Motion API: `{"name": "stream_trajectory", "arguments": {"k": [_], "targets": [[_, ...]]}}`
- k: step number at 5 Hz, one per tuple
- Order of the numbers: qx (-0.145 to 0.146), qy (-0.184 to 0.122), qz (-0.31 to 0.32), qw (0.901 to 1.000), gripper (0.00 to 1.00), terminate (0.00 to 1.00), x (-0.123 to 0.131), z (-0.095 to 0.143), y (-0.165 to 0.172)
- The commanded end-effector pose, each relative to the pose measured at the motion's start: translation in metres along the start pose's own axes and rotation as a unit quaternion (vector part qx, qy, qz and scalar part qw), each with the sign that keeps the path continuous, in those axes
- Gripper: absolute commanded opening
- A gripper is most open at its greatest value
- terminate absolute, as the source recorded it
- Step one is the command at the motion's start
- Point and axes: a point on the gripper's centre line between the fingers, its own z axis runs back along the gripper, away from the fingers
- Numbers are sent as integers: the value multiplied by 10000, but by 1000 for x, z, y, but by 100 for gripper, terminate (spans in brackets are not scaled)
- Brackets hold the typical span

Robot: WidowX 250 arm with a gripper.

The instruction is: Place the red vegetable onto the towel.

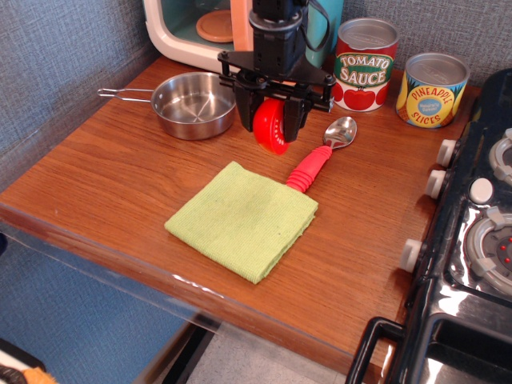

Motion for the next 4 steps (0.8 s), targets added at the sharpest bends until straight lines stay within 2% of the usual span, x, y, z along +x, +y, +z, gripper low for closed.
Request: {"name": "stream_trajectory", "arguments": {"k": [1,2,4], "targets": [[272,341,-342,9985,0,0,-49,1,0],[385,653,-142,9970,0,0,-58,-22,13],[581,733,140,9955,0,0,-54,-43,31]]}}
